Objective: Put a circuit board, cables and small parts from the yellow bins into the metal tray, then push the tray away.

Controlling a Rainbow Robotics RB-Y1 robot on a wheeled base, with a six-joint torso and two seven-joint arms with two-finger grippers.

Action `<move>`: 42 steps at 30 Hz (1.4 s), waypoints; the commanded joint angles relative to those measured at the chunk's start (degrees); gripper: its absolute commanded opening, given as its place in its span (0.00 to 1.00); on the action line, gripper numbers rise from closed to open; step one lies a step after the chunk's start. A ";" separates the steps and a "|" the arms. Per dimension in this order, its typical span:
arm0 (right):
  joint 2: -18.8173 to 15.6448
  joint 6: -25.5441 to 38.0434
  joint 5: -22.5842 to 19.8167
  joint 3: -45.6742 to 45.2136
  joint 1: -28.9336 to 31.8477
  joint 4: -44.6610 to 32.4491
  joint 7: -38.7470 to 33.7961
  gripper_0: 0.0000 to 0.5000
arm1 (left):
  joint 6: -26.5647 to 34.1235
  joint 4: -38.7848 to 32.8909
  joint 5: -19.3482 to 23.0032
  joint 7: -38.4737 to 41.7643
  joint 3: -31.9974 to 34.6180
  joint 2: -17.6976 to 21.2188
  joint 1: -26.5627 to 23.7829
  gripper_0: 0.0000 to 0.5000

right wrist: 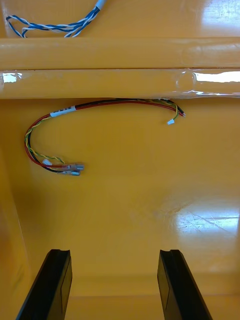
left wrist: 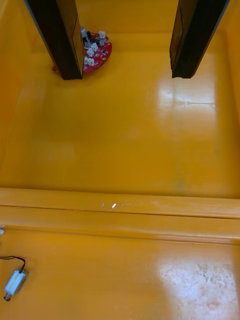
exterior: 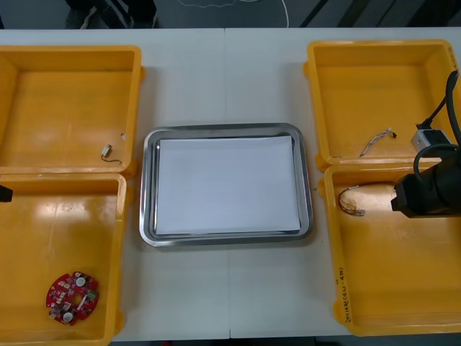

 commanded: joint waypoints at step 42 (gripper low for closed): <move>-1.47 0.22 -0.45 -1.75 0.53 -1.90 -1.16 1.00 | 0.38 -1.48 0.39 -4.22 1.80 2.61 0.82 1.00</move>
